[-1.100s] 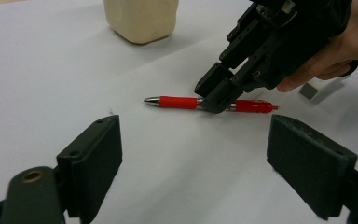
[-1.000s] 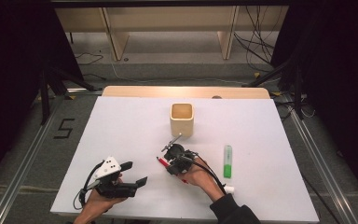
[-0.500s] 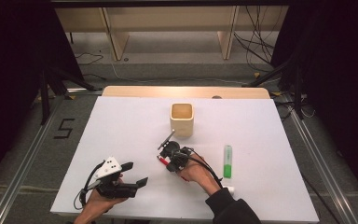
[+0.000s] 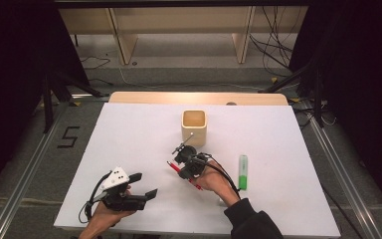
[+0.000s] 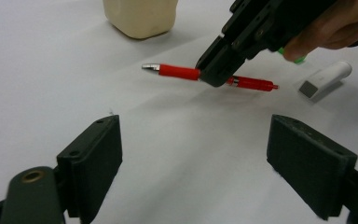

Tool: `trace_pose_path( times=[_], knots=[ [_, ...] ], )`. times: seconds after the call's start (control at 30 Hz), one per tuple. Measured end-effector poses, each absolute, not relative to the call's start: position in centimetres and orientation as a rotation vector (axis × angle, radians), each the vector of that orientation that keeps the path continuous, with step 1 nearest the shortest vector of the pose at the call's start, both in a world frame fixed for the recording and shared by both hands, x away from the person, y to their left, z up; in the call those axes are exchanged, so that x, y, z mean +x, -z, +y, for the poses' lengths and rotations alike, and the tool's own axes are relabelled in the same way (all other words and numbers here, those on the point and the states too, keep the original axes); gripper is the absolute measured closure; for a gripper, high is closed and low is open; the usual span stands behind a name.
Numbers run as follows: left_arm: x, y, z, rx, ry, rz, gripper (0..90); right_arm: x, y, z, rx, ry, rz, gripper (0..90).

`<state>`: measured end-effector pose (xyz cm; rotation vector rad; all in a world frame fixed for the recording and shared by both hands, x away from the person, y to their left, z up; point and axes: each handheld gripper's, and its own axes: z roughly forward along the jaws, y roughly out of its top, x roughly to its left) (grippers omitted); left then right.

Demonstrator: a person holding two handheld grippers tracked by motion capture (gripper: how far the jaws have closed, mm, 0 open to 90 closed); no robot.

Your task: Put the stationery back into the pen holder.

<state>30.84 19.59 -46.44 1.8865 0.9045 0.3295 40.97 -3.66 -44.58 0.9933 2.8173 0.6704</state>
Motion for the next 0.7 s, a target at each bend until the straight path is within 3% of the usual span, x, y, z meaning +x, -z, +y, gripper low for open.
trace_pose_path(
  times=[0.7],
  knots=[
    [31.1,46.7,19.8,1.86,-0.326,0.933,17.6,40.9,39.8,-6.3,1.001,-1.21,2.495,79.9]
  ],
)
